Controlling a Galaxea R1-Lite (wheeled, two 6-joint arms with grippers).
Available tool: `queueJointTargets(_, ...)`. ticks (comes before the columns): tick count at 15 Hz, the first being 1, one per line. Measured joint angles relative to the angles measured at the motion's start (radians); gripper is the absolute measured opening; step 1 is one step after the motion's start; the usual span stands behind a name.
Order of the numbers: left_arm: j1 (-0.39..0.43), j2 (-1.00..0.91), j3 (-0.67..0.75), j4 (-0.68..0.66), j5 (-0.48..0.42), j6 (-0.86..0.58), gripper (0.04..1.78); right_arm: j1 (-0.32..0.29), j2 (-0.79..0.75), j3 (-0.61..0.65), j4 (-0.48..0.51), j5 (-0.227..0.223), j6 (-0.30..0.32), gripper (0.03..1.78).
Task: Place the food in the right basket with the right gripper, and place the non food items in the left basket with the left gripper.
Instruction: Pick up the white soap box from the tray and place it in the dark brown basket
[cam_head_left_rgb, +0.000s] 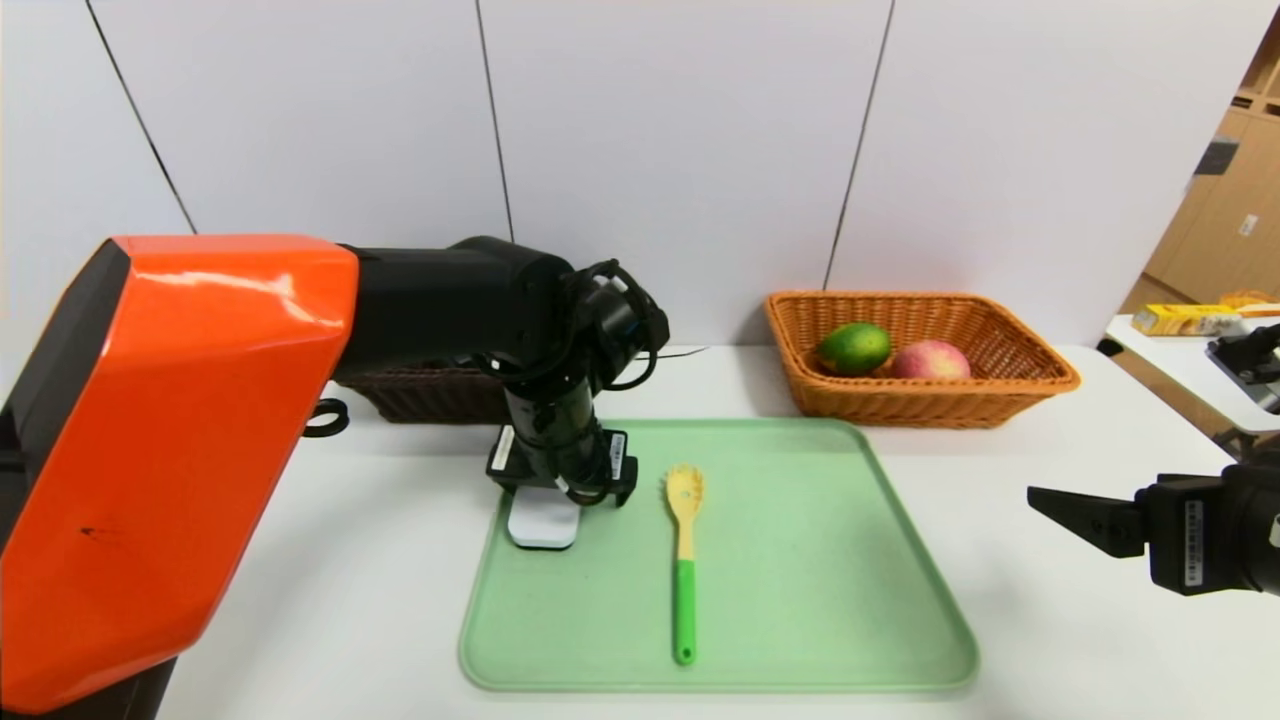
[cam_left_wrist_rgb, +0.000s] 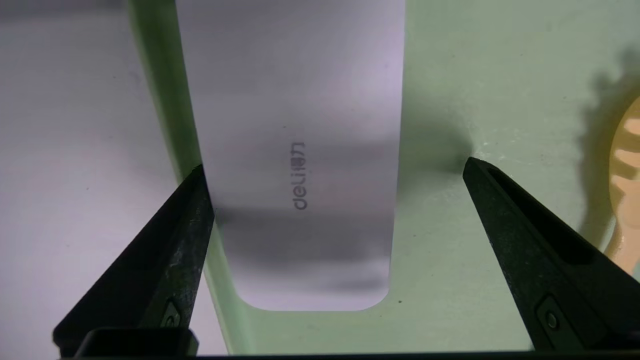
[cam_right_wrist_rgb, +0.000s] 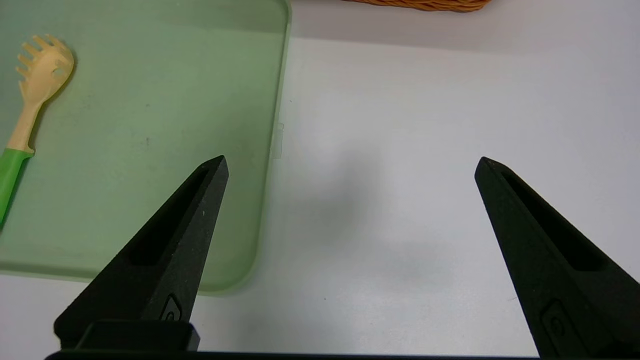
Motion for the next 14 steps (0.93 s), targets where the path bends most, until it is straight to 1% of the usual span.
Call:
queueJointTargets(8, 0.001, 0.016, 0.0, -0.017, 0.0, 0.0, 1.69, 0.006, -0.001, 0.0, 0.0, 0.0, -0.002, 1.7)
queueJointTargets(9, 0.001, 0.016, 0.0, -0.016, 0.0, 0.0, 1.61, 0.007, -0.001, 0.0, 0.0, 0.0, -0.002, 1.7)
queueJointTargets(10, 0.001, 0.017, 0.0, -0.017, 0.0, 0.0, 1.43, 0.008, 0.0, 0.0, 0.0, 0.0, -0.002, 1.7)
queueJointTargets(12, 0.002, 0.017, 0.0, -0.016, 0.0, 0.002, 1.15, 0.008, 0.0, 0.0, 0.0, 0.0, -0.002, 1.7)
queueJointTargets(13, 0.002, 0.018, 0.0, -0.016, 0.0, 0.0, 1.05, 0.008, 0.001, 0.0, 0.0, 0.0, -0.001, 1.7)
queueJointTargets(14, 0.003, 0.019, 0.0, -0.016, 0.0, -0.001, 1.02, 0.008, 0.001, 0.0, 0.0, 0.0, -0.002, 1.7)
